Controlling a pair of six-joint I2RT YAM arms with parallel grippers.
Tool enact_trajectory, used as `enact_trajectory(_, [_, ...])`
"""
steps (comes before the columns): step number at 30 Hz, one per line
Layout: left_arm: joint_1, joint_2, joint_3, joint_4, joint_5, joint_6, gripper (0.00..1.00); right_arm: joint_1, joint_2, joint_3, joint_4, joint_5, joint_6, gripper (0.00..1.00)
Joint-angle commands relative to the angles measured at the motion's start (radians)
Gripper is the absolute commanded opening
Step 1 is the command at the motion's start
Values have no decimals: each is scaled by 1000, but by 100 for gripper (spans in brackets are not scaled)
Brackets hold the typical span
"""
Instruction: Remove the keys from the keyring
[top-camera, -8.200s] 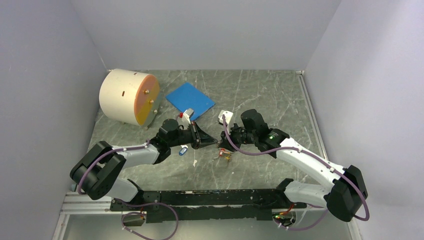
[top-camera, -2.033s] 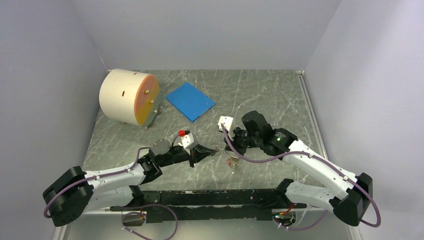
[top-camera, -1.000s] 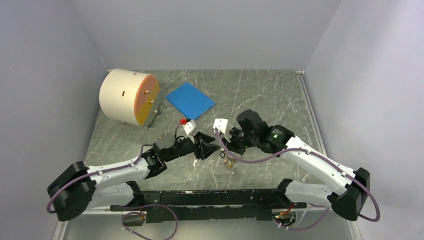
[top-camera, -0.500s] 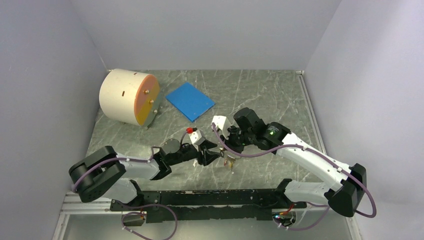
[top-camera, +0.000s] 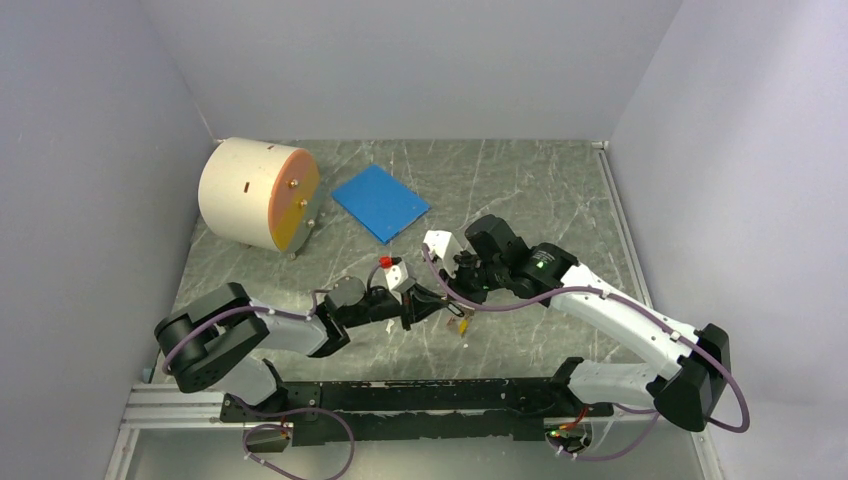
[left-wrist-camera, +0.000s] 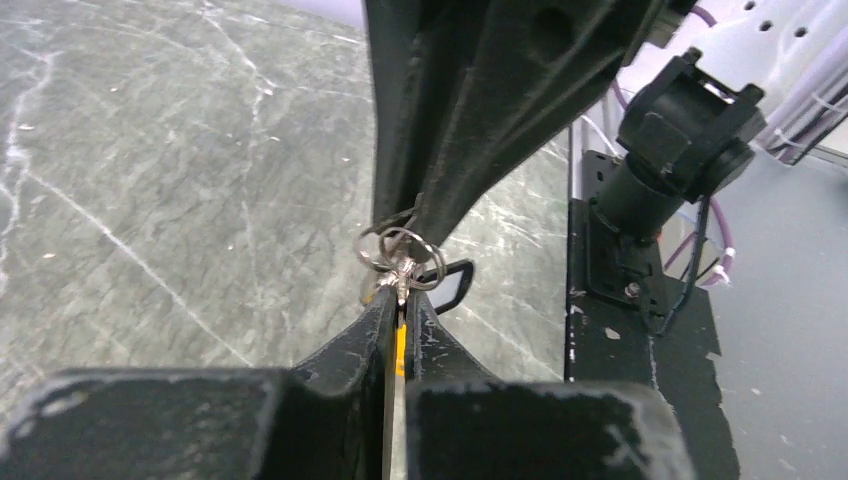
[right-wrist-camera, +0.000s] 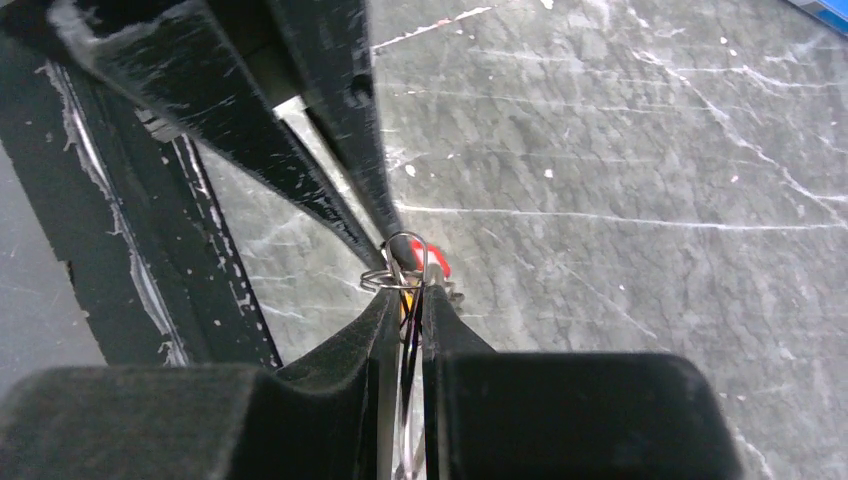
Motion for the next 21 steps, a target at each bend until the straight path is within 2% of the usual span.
enact_trajectory(1, [-5,-18,7,66,7,23,3,4,-15,46,-4,21,10,0])
enact_trajectory(8, [-5,-65,-49,72,-42,23,3,1,-38,32,-17,82,17,0])
enact_trajectory(13, [-3,-123,-69,6,-89,53,3,0,-55,15,-8,110,24,0])
enact_trajectory(17, [-5,-163,-64,-76,-76,70,3,-7,-65,8,5,135,40,0])
enact_trajectory(21, [-7,-165,-71,-91,-62,68,3,-16,-72,2,23,143,55,0])
